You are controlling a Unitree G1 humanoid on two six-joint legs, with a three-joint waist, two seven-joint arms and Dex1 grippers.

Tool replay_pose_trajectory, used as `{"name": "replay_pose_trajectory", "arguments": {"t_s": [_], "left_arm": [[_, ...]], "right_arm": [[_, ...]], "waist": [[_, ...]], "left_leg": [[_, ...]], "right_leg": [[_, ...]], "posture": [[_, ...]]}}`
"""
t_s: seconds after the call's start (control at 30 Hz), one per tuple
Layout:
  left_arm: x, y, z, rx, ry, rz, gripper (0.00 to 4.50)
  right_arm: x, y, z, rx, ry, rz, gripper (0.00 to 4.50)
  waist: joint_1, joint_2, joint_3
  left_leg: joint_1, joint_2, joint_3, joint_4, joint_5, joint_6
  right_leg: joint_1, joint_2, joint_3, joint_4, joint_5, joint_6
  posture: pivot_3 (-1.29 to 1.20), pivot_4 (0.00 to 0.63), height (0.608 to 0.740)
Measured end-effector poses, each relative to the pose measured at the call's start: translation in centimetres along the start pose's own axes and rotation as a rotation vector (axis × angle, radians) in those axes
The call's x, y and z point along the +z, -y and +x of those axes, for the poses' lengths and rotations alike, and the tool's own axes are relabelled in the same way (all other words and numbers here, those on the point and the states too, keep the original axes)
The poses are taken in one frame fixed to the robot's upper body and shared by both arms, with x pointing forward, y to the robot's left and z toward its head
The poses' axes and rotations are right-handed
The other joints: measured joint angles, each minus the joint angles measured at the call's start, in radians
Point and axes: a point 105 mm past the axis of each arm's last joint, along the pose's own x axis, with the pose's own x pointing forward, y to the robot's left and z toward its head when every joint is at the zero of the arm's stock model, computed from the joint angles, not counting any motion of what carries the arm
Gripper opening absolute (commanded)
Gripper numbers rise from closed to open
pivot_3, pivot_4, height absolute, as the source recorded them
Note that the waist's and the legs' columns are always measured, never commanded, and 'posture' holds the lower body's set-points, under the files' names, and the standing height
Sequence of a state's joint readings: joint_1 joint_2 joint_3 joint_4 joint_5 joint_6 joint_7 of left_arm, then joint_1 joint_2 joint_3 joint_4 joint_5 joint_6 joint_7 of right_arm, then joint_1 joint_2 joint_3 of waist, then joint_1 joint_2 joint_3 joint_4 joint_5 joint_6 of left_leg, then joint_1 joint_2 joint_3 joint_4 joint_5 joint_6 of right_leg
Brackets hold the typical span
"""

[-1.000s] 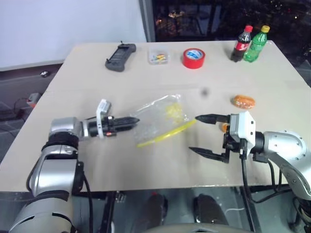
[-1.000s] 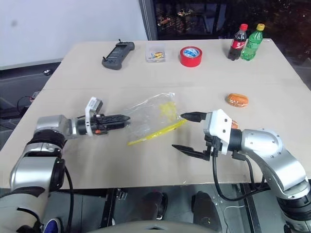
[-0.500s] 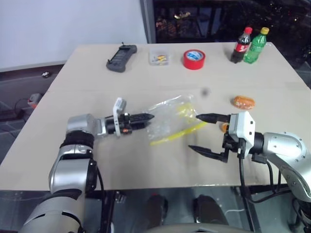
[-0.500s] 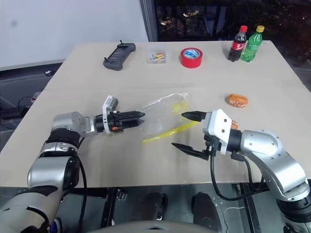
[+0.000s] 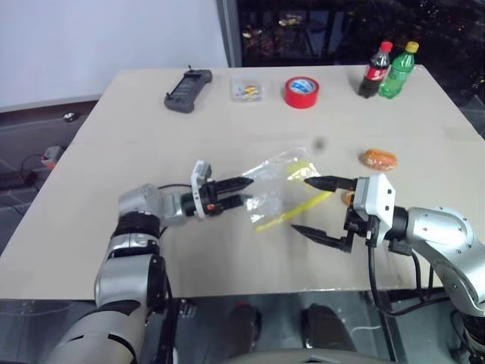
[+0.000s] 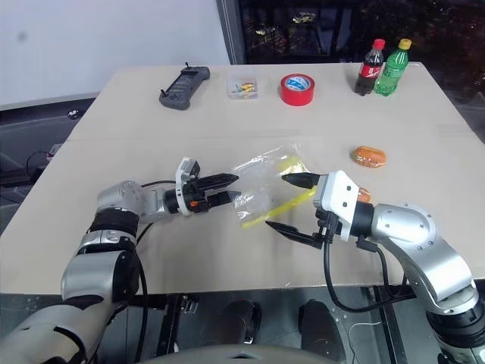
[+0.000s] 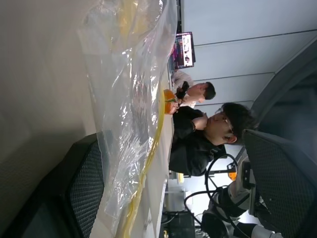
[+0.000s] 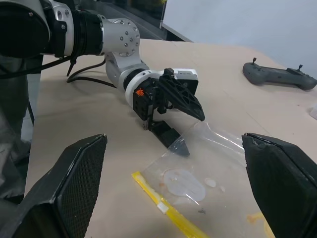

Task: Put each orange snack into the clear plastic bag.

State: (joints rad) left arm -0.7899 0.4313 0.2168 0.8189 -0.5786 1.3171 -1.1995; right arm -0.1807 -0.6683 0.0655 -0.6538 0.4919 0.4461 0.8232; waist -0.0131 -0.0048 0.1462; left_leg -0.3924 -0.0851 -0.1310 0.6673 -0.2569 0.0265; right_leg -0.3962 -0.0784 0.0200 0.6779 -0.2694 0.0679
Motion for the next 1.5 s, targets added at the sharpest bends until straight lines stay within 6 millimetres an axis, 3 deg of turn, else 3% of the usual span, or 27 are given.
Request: {"name": "replay_pose_trajectory", "arguments": {"t_s": [0.23,0.3,0.4,0.5,0.63,0.77,0.9,1.07,1.27,1.37,1.5], "left_arm": [[-0.8,-0.3,1.4,0.019,-0.029,0.019,4.47],[-1.4,-0.4,4.0,0.009,-0.025,0.057,4.47],[-1.4,-0.6,5.3,0.031,-0.002,0.069,4.47],[-1.3,-1.1,6.0,0.079,0.030,0.062,3.61],[-1.3,-1.5,6.3,0.151,0.043,0.035,1.75],[-1.1,-0.3,6.1,0.118,0.054,-0.017,0.04],[-1.3,0.4,5.7,0.105,0.049,-0.082,0.04],[-1.0,1.7,5.3,0.075,0.041,-0.126,0.04],[1.3,4.7,3.5,-0.029,0.084,-0.120,0.04],[2.5,6.7,2.3,-0.076,0.112,-0.089,0.04],[2.5,7.3,2.0,-0.085,0.115,-0.094,0.04]], "right_arm": [[-0.1,0.0,0.0,-0.005,-0.002,0.000,4.50],[-0.1,0.1,0.0,-0.015,0.000,0.000,4.50],[-0.1,0.1,0.0,-0.022,0.001,-0.001,4.50],[-0.1,0.2,0.0,-0.029,0.000,-0.003,4.50],[-0.1,0.3,0.0,-0.036,-0.003,-0.005,4.50],[-0.2,0.5,0.0,-0.053,-0.011,-0.020,4.50],[-1.1,0.4,-0.2,-0.080,-0.058,-0.049,4.50],[-3.9,1.6,-0.9,-0.186,-0.231,-0.179,4.50],[-7.9,1.7,-1.5,-0.210,-0.394,-0.332,4.50],[-8.8,2.7,-0.8,-0.249,-0.428,-0.421,4.50],[-9.5,4.5,1.7,-0.365,-0.430,-0.552,4.50]], "waist": [[0.006,0.000,0.000],[0.021,0.000,-0.001],[0.036,0.001,-0.005],[0.039,0.001,-0.006],[0.028,0.000,-0.006],[0.026,0.000,-0.006],[0.025,-0.002,-0.005],[0.026,-0.006,-0.002],[0.019,-0.010,0.001],[0.010,-0.011,0.001],[0.003,-0.012,0.002]], "left_leg": [[0.000,0.000,0.000,0.000,0.000,0.000],[0.000,0.000,-0.001,0.000,0.000,0.000],[0.001,-0.001,-0.002,0.000,0.000,0.000],[0.005,-0.001,-0.002,0.000,0.000,0.000],[0.007,-0.001,-0.002,-0.001,0.000,0.000],[0.008,-0.001,-0.002,-0.002,0.000,0.000],[0.007,-0.001,-0.002,-0.002,0.001,-0.002],[0.002,-0.001,-0.002,-0.003,0.002,-0.005],[-0.005,-0.001,0.000,-0.003,0.003,-0.006],[-0.005,-0.001,0.001,-0.003,0.003,-0.006],[-0.006,-0.001,0.001,-0.002,0.003,-0.006]], "right_leg": [[0.000,-0.001,0.000,0.000,0.000,0.000],[0.001,-0.002,-0.001,-0.001,0.000,0.000],[0.003,-0.002,-0.002,-0.001,0.000,0.000],[0.007,-0.003,-0.003,-0.002,0.000,0.001],[0.010,-0.003,-0.003,-0.002,-0.001,0.002],[0.010,-0.002,-0.003,-0.003,-0.001,0.002],[0.009,-0.002,-0.003,-0.005,-0.001,0.002],[0.003,-0.001,-0.002,-0.005,-0.001,0.002],[-0.007,-0.002,0.001,-0.001,-0.001,0.002],[-0.008,-0.005,0.002,0.000,-0.001,0.002],[-0.009,-0.005,0.003,0.001,-0.001,0.002]], "posture": [[0.00,0.150,0.740],[0.00,0.150,0.740],[0.00,0.150,0.740],[0.00,0.150,0.740],[0.00,0.150,0.740],[0.00,0.150,0.740],[0.00,0.150,0.740],[0.00,0.150,0.740],[0.00,0.150,0.740],[0.00,0.150,0.740],[0.00,0.150,0.740]]}}
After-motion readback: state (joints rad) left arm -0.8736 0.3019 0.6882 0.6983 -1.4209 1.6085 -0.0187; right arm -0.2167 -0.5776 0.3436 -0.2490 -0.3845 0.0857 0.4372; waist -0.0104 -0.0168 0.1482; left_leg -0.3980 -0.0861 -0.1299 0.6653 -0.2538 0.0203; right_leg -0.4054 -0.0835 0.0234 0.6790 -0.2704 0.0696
